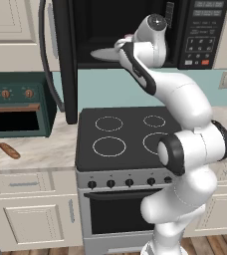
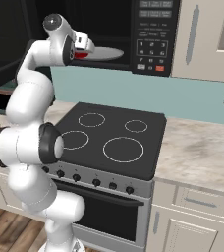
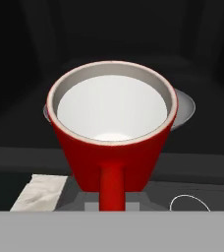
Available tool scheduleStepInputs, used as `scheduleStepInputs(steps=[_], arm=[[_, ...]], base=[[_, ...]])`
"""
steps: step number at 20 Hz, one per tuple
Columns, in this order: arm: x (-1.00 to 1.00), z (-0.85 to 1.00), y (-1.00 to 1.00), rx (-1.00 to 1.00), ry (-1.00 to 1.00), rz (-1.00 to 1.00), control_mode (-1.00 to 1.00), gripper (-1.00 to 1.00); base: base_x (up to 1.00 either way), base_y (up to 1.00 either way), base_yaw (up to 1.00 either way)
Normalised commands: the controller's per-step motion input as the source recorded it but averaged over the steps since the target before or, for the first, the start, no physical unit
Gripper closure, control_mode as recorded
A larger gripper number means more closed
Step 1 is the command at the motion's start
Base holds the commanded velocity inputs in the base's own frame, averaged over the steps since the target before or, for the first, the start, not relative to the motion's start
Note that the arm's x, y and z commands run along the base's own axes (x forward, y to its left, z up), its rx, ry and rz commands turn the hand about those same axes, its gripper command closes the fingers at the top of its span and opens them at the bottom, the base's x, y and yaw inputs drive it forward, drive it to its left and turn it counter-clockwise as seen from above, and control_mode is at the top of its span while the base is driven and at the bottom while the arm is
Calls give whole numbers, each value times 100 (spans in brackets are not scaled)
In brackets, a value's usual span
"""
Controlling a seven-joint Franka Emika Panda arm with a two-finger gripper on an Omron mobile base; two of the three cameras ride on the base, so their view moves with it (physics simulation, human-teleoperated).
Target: Pick the mug from the counter and place it inside the microwave. Then close the microwave.
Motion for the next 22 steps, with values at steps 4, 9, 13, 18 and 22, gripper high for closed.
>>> scheduleStepInputs(steps=[4,9,13,18,22], arm=[[40,-2,0,0,0,0,-100,100],[41,-11,0,0,0,0,-100,100],[42,-2,0,0,1,0,-100,100],[36,-16,0,-1,2,0,-100,100],[36,-6,1,-2,3,0,-100,100]], base=[[0,0,0],[0,0,0],[0,0,0],[0,0,0],[0,0,0]])
